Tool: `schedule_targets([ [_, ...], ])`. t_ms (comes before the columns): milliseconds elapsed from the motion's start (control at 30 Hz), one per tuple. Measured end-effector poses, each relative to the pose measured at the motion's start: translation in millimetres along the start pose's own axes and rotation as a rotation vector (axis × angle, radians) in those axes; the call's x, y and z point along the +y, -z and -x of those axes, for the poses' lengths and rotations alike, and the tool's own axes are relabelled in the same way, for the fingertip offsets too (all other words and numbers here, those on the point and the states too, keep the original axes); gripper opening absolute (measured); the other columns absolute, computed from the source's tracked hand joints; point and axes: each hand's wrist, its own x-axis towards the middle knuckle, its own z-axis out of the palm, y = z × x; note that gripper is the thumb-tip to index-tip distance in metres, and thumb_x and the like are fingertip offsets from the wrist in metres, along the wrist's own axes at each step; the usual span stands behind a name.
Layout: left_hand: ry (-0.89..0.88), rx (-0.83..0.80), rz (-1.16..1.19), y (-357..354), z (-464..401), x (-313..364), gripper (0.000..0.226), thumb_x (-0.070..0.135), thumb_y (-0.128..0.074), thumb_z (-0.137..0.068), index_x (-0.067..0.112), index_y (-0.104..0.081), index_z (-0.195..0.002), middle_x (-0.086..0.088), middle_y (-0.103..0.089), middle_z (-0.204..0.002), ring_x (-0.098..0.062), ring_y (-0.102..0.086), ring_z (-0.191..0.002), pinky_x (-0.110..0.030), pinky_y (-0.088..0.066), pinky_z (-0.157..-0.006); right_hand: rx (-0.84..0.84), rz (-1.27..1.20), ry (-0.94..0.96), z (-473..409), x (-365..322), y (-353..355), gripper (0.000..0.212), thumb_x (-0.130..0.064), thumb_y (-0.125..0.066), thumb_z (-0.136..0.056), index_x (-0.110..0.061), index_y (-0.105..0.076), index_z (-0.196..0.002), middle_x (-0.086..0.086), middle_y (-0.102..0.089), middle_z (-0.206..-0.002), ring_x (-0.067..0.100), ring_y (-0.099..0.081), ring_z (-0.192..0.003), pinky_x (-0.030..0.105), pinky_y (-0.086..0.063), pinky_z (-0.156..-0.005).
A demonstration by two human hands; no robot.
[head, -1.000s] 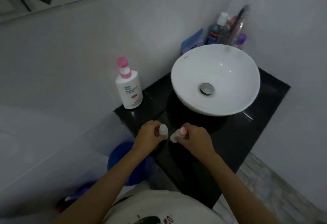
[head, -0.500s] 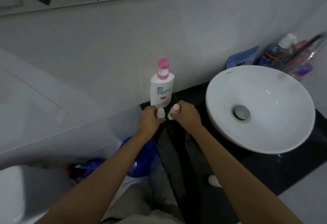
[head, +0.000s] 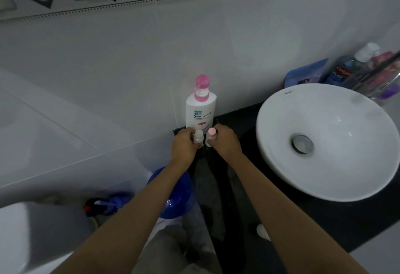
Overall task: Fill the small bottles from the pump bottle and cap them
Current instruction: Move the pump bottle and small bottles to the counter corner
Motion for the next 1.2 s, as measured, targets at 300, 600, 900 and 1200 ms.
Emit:
schedule_targets([
  [300, 0.019, -0.041, -0.004, -1, -7, -10, 0.028, 0.009, -0.079, -0.070, 0.012, -0.065, -0.095, -0.008, -0.067, -0.096, -0.019, -0.064, -0.084, -0.036, -0.056, -0.077, -0.035, -0.129, -0.088, -8, 4, -5, 0.022, -0.015, -0.071, -0.079, -0.007, -0.060, -0.095, 0.013, -0.065, -0.099, 0.024, -0.062, -0.091, 0.034, -0.052, -0.080],
  [600, -0.154, 0.067, -0.270, 24, 37, -45, 0.029, 0.025, -0.072, -0.082, 0.012, -0.063, -0.106, -0.006, -0.064, -0.100, -0.015, -0.056, -0.091, -0.028, -0.047, -0.079, 0.011, -0.114, -0.049, 38, 5, 17, 0.046, -0.026, -0.071, -0.081, -0.014, -0.056, -0.122, 0.007, -0.063, -0.099, 0.017, -0.059, -0.089, 0.025, -0.047, -0.080],
  [900, -0.792, -0.251, -0.517, -3, 84, -45, 0.056, 0.049, -0.036, -0.094, 0.009, -0.067, -0.116, -0.011, -0.066, -0.122, -0.029, -0.062, -0.112, -0.041, -0.051, -0.093, 0.407, -0.127, -0.023, 171, 42, 58, 0.025, -0.033, -0.072, -0.080, -0.018, -0.066, -0.099, -0.004, -0.060, -0.078, 0.011, -0.057, -0.065, 0.029, -0.051, -0.065],
  [1200, -1.011, -0.537, -0.772, -39, 108, -58, 0.056, 0.045, -0.036, -0.088, 0.011, -0.064, -0.122, -0.014, -0.061, -0.131, -0.032, -0.058, -0.120, -0.046, -0.053, -0.093, 0.448, -0.038, -0.476, 264, 97, 18, 0.062, -0.053, -0.067, -0.077, -0.020, -0.052, -0.127, -0.004, -0.054, -0.116, 0.014, -0.058, -0.103, 0.027, -0.049, -0.076],
])
